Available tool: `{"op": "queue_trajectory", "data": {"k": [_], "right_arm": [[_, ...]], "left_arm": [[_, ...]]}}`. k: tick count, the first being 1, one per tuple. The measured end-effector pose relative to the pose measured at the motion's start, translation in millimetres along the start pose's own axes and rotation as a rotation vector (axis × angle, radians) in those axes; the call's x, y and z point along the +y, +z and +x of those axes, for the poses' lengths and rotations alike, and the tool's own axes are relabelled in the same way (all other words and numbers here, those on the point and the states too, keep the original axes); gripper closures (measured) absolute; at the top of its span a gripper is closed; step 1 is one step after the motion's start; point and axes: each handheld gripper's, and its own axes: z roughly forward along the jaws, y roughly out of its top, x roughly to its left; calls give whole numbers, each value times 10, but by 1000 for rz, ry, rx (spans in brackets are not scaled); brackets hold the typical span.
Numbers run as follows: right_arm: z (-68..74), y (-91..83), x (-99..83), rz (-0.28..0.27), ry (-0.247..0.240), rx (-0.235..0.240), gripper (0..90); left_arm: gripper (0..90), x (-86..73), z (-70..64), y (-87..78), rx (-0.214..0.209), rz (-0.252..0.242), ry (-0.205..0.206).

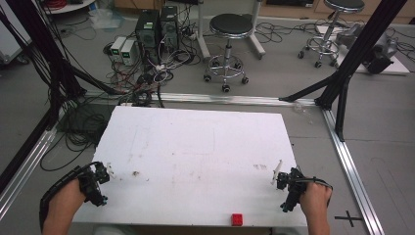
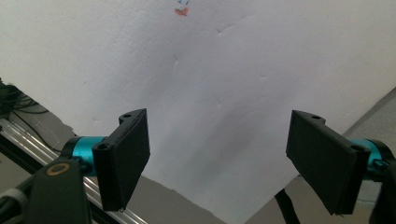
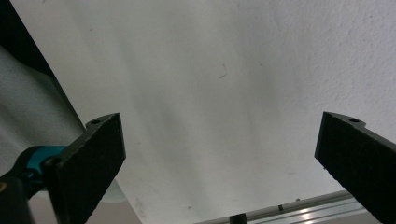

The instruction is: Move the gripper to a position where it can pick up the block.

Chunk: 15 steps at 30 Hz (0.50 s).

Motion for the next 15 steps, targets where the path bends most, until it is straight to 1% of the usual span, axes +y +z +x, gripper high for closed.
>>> {"op": "queue_trajectory", "data": {"k": [3, 5, 9, 11, 15], "right_arm": [[-4, -12, -9, -5, 1, -8, 9], [-1, -13, -12, -6, 2, -5, 9], [-5, -23, -23, -13, 0, -8, 9], [-5, -25, -26, -16, 3, -6, 9], [-5, -28, -21, -17, 5, -8, 9]], "left_arm": [[218, -3, -3, -3, 3, -2, -2], [218, 2, -8, -10, -2, -1, -3], [218, 13, -14, -13, 3, -5, 2], [218, 15, -18, -11, -1, -10, -5], [218, 30, -14, -7, 0, -5, 4]]}}
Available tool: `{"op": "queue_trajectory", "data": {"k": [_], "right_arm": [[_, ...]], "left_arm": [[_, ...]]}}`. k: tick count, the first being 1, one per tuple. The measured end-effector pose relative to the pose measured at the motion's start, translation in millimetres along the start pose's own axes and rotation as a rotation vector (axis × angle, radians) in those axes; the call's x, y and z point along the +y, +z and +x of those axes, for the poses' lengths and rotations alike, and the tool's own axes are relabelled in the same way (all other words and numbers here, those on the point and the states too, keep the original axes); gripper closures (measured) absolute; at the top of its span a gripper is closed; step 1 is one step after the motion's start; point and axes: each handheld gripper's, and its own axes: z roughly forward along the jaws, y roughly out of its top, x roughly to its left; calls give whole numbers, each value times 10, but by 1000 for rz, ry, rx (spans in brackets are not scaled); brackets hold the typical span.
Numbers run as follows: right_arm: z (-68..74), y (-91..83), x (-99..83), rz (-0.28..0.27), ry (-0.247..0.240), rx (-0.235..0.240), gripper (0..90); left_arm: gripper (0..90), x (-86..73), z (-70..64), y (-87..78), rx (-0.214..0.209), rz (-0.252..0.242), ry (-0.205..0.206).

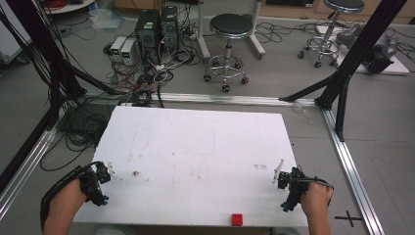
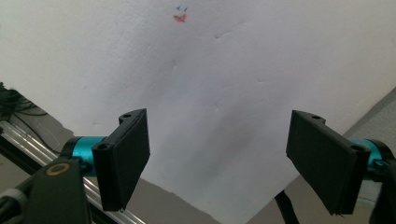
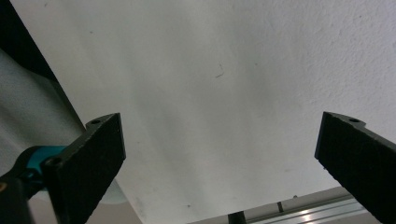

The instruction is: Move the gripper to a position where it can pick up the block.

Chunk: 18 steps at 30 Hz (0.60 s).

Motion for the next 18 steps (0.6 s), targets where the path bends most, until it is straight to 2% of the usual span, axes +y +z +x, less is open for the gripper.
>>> {"op": "queue_trajectory", "data": {"k": [7, 18], "right_arm": [[6, -16, -1, -1, 2, -9, 9], [59, -86, 119, -12, -40, -38, 9]], "left_arm": [[218, 0, -10, -4, 0, -4, -4], [218, 24, -21, -27, 6, -11, 10]]}}
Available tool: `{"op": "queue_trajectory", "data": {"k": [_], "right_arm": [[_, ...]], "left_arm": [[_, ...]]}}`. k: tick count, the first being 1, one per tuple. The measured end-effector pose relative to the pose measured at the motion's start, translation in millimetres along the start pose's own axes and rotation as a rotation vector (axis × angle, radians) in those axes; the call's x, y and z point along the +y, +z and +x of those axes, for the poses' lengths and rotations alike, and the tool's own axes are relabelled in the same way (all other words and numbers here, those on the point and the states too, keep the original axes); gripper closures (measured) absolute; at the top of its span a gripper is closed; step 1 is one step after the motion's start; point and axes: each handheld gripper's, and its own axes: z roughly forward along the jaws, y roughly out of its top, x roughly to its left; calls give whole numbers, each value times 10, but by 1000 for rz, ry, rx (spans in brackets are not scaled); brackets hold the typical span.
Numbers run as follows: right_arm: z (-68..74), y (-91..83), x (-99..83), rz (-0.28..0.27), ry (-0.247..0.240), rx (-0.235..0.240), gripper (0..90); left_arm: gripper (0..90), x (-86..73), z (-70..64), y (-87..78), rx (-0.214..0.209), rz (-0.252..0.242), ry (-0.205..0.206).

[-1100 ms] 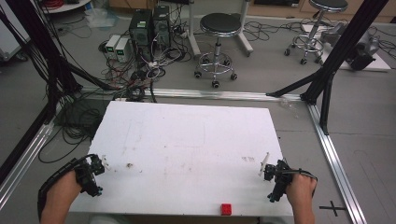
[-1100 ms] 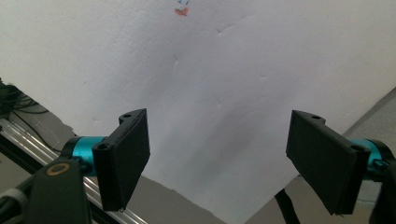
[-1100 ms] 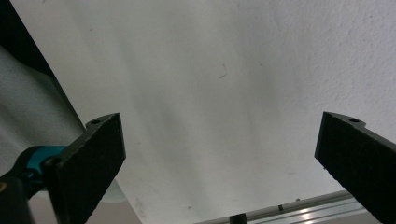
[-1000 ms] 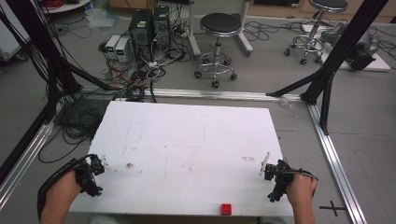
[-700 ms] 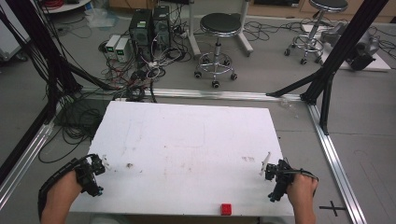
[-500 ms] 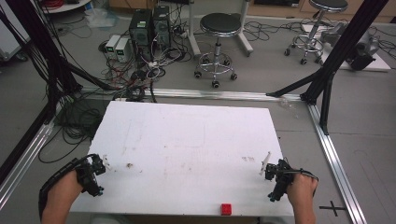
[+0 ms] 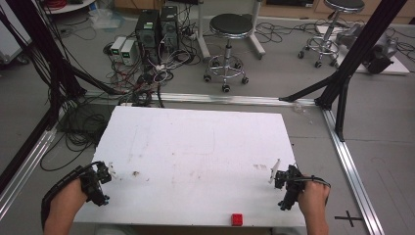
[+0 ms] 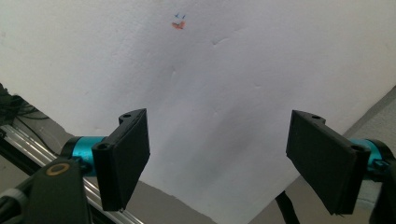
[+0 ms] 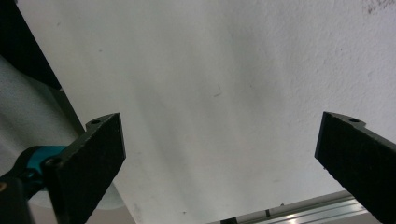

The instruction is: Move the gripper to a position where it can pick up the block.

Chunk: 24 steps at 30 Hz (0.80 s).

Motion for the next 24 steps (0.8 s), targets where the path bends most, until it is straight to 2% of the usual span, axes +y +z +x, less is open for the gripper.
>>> {"op": "queue_trajectory", "data": {"k": [4, 5, 6, 10, 13, 20, 21, 24], "right_arm": [[54, -50, 82, 11, -24, -8, 9], [54, -65, 100, 9, -48, -14, 9], [81, -89, 124, 4, -31, -16, 9], [157, -164, 249, -23, -68, -34, 9], [236, -211, 333, -60, -104, -25, 9], [403, -277, 464, -52, -149, -21, 9], [473, -303, 513, -61, -178, -11, 9], [539, -321, 552, -60, -187, -16, 9]], "left_arm": [[218, -9, 7, -29, 3, -12, -1], [218, -14, 6, -34, -1, -18, -3], [218, -14, 6, -34, -1, -18, -3], [218, -14, 1, -44, -1, -27, -2], [217, -9, -4, -68, 2, -32, 2], [218, -3, -8, -85, 4, -38, 6], [218, 2, -12, -90, 3, -39, 6], [218, 6, -17, -94, 4, -42, 7]]}}
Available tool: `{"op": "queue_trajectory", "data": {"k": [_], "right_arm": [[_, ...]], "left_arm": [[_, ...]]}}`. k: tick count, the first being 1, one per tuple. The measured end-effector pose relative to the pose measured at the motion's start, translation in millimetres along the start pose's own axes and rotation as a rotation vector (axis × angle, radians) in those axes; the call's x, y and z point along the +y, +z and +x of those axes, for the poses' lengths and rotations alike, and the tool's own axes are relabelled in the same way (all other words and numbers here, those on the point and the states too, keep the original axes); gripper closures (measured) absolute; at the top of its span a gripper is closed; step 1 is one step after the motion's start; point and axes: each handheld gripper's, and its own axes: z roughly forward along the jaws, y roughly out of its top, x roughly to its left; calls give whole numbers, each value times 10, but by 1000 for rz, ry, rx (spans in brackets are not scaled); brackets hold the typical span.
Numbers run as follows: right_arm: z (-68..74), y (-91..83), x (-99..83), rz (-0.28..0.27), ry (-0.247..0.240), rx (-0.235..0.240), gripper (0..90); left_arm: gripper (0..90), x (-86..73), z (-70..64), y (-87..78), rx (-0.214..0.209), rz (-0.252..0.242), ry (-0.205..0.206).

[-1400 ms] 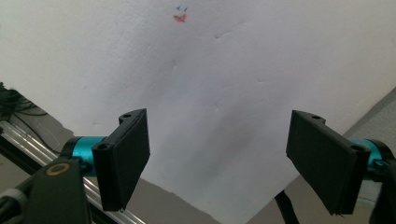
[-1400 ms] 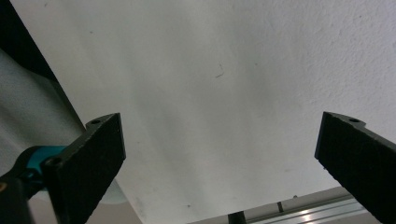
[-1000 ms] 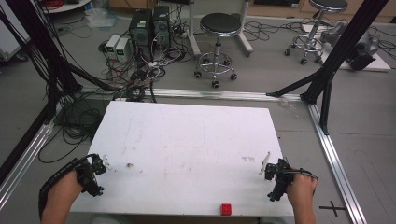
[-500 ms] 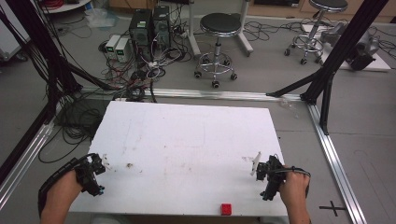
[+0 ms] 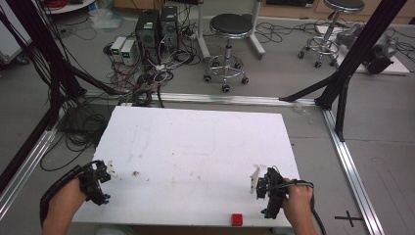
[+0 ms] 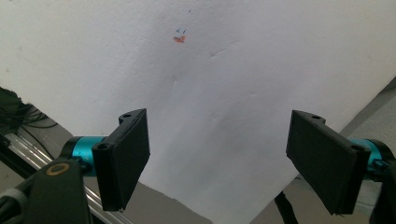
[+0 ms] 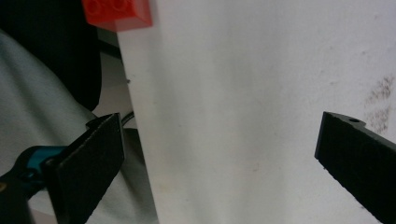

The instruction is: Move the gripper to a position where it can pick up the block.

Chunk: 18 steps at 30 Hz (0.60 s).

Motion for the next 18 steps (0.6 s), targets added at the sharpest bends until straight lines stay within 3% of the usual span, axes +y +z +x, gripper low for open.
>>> {"op": "queue_trajectory", "data": {"k": [3, 7, 18], "right_arm": [[93, -28, 87, -7, -27, 11, 9], [161, -59, 140, 10, -33, 5, 9], [294, -3, 259, -16, -47, 1, 9]], "left_arm": [[217, 3, -1, -16, -3, -10, 6], [217, -2, 1, -27, -3, -18, 4], [218, 1, 0, -11, -6, -19, 4]]}}
